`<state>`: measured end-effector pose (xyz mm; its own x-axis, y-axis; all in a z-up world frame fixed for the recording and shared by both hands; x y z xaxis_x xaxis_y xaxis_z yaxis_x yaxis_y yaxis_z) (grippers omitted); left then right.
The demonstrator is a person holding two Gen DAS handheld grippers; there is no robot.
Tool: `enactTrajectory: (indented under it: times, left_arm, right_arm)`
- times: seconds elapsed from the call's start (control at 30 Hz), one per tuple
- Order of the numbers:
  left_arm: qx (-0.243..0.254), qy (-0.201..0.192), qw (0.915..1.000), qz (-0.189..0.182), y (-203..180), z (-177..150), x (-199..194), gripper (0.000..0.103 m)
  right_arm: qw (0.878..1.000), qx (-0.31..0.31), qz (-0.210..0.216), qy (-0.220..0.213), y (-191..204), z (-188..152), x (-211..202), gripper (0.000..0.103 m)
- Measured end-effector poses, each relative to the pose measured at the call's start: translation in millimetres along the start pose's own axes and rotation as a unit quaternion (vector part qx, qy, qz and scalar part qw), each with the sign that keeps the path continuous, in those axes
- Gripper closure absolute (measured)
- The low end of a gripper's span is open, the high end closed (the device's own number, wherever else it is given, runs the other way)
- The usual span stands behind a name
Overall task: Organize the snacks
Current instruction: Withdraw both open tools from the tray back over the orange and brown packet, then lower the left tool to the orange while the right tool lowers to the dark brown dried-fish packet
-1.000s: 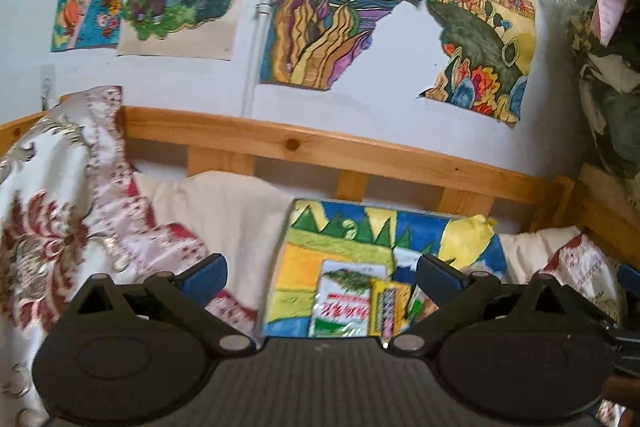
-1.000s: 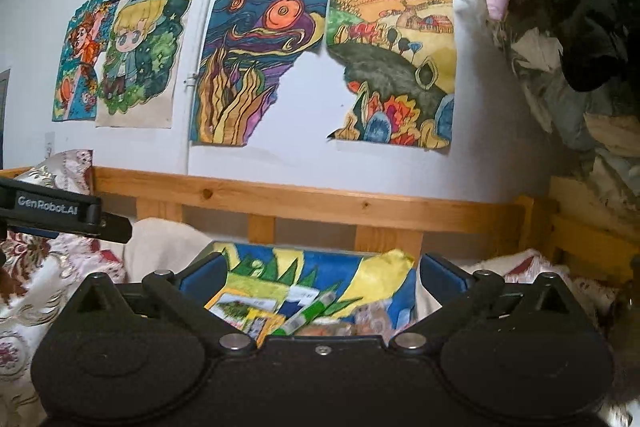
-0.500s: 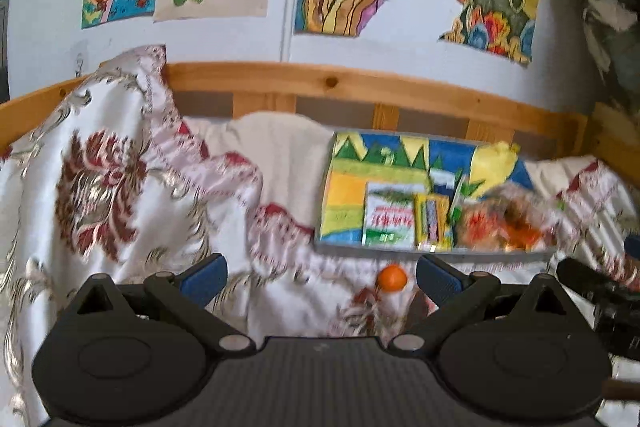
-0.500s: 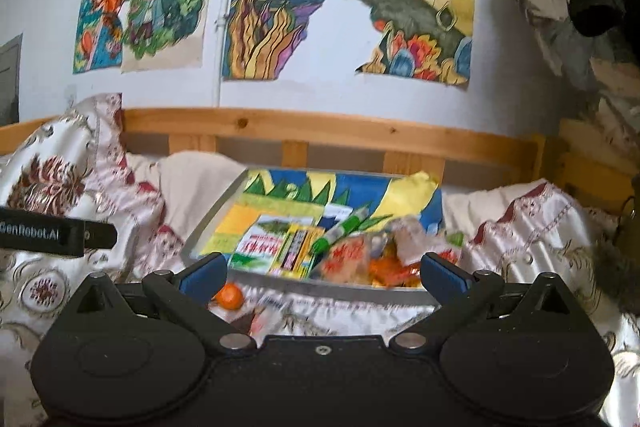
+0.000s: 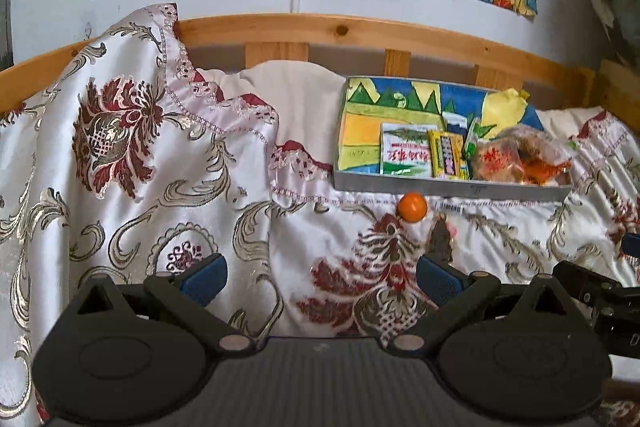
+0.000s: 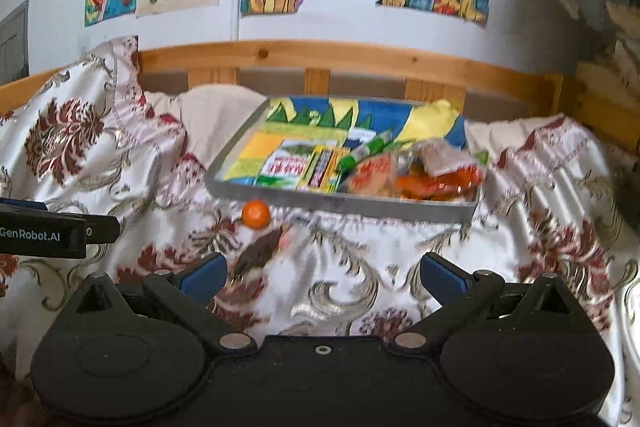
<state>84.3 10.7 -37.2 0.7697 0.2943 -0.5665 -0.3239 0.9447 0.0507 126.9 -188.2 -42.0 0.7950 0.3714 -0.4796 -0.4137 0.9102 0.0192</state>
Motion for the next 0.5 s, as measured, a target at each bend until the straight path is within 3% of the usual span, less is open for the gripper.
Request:
enactTrajectory:
  times: [0.5]
  left_arm:
    - [0.009,0.014,0.9999,0.001,-0.5,-11.5,3.2,0.001]
  right_arm:
    - [0.999,0.013,0.01,0.034,0.0,-11.7,9.2,0.001]
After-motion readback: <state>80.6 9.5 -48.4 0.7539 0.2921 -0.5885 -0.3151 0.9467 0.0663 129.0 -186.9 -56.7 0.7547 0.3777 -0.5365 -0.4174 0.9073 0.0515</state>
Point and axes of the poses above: each gripper's, at about its wrist camera, not at the fingertips, and x roughly the way its jaws point, y to its left, z to its top, the point moved 5 cm from there along x, roughly the way its jaws point, and after that the axes turned 7 degrees about z, right-handed, at the moved point
